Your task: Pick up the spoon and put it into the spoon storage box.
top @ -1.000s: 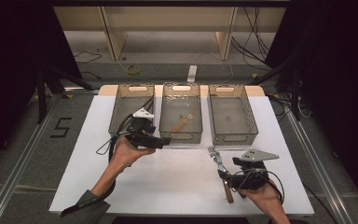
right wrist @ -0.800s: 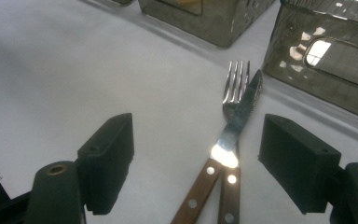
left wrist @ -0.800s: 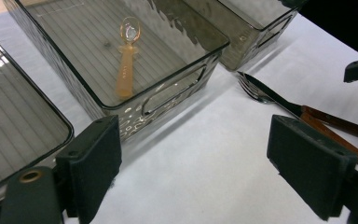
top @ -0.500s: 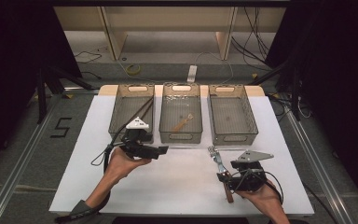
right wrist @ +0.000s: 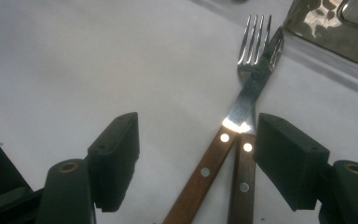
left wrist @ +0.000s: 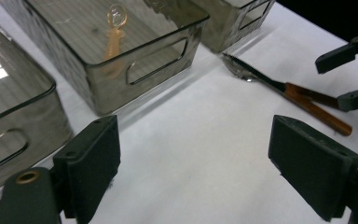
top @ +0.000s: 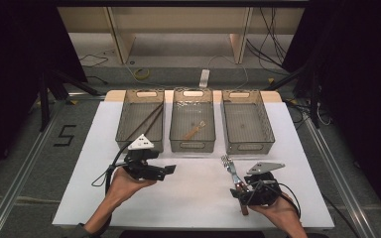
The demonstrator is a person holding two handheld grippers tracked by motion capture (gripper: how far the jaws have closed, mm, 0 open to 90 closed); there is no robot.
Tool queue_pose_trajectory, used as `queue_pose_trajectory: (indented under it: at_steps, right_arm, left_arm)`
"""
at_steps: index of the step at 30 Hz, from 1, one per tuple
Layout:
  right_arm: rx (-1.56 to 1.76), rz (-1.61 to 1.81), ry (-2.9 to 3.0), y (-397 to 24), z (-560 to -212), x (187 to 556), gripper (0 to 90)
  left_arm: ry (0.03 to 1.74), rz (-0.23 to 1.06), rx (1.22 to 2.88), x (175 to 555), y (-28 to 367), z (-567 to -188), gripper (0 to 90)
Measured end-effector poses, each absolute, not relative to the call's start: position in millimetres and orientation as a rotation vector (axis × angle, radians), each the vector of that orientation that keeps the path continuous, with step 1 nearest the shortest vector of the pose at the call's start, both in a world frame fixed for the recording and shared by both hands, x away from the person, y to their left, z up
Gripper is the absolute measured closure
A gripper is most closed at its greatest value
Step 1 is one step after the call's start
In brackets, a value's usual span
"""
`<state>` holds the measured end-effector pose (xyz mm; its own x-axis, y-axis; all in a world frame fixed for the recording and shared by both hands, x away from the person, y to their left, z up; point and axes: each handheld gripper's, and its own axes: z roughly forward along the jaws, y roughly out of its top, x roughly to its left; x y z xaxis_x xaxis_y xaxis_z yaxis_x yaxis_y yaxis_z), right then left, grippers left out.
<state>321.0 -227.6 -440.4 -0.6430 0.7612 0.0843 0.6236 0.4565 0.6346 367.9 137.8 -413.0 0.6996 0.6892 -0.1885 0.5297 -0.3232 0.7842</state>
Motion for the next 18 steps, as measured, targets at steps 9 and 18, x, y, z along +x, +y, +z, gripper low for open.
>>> queue_pose_trajectory:
  at_steps: [9,18]
  right_arm:
    - [1.198,0.898,2.53,-223,-443,319,32.5]
    - [1.199,0.844,2.561,-220,-446,319,33.7]
  left_arm:
    - [0.938,0.222,1.967,356,151,-414,15.9]
    - [0.944,0.235,1.959,347,156,-415,15.9]
